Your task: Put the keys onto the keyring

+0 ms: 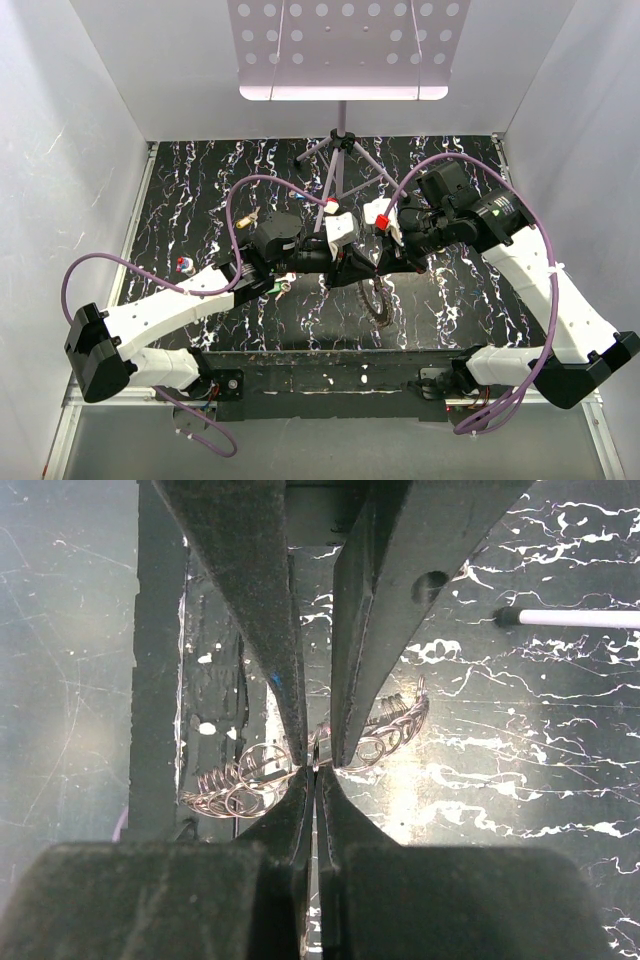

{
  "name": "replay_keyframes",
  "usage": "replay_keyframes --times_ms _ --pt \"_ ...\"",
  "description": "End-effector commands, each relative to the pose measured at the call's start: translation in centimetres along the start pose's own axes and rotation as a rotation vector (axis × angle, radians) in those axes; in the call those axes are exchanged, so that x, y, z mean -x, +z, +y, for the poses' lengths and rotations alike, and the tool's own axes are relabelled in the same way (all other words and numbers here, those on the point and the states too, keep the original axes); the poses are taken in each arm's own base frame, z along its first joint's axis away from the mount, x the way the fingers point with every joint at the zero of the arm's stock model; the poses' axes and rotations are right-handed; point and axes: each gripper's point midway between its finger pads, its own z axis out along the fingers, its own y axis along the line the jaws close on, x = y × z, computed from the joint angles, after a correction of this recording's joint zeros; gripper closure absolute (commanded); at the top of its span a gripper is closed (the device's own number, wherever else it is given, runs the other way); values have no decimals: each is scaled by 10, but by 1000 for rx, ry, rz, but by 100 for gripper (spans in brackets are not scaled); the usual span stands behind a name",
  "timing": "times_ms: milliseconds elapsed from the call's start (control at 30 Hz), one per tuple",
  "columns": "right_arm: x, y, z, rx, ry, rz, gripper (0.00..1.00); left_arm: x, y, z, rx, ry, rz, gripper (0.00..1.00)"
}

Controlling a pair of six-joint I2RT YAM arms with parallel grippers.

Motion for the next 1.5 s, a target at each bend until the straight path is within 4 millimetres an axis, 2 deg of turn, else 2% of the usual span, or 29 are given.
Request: replay_keyframes --times_ms 0,300,400,500,633,700,733,767,833,867,933,967,1067,1133,1300,1467 --pt "25 -9 -2 -23 -45 -84 99 10 -3 -3 -3 17 -8 83" --pt "25 -10 -1 -22 -33 -89 99 10 -3 -2 3 20 -11 84" --pt "25 -9 -1 -18 -26 -90 99 11 -3 -3 -2 19 -20 87" --pt "26 -8 0 -12 -22 -96 99 13 -2 -5 -16 23 -23 100" --pt "27 -8 1 -4 -14 -103 99 14 -4 -7 -18 28 -36 100" --pt "27 -8 3 2 -10 -111 99 22 -9 -6 -8 32 -81 100" --pt "29 -8 4 5 -4 -124 95 25 -14 -6 2 28 -107 100" --pt "31 -9 4 6 11 -136 78 31 -19 -3 16 18 -146 100" --pt "38 -15 5 21 47 -183 61 40 -32 -1 30 2 -227 100" --pt "44 -19 6 37 63 -225 57 46 -38 -2 35 -6 -276 100" --pt "56 -28 10 70 78 -304 55 55 -50 -2 50 -24 -377 100" --pt "61 -32 13 85 68 -340 55 51 -53 -1 55 -43 -409 100" --pt "70 -35 22 112 18 -430 55 69 -68 -8 40 -60 -577 100" --pt "72 -30 20 108 18 -483 55 78 -78 -12 21 -74 -680 100" --pt "93 -35 15 106 42 -595 52 96 -95 -18 -52 -131 -874 100" --pt "100 -37 10 108 64 -611 52 108 -98 -20 -112 -170 -944 100"
